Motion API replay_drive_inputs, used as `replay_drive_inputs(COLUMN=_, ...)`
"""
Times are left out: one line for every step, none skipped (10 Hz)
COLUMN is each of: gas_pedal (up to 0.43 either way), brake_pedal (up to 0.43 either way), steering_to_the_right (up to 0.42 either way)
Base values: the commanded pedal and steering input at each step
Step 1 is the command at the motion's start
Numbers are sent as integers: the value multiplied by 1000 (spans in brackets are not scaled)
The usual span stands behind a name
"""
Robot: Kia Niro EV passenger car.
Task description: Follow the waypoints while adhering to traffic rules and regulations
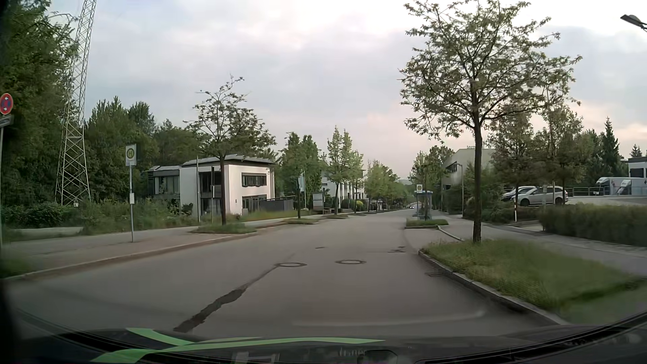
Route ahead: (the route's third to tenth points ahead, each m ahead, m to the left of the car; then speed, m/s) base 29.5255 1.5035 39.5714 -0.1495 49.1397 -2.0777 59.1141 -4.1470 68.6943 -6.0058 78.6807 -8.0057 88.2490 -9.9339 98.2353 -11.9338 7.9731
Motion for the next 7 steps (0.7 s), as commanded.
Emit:
replay_drive_inputs(gas_pedal=20, brake_pedal=0, steering_to_the_right=7)
replay_drive_inputs(gas_pedal=20, brake_pedal=0, steering_to_the_right=8)
replay_drive_inputs(gas_pedal=20, brake_pedal=0, steering_to_the_right=9)
replay_drive_inputs(gas_pedal=20, brake_pedal=0, steering_to_the_right=11)
replay_drive_inputs(gas_pedal=20, brake_pedal=0, steering_to_the_right=12)
replay_drive_inputs(gas_pedal=20, brake_pedal=0, steering_to_the_right=15)
replay_drive_inputs(gas_pedal=20, brake_pedal=0, steering_to_the_right=17)
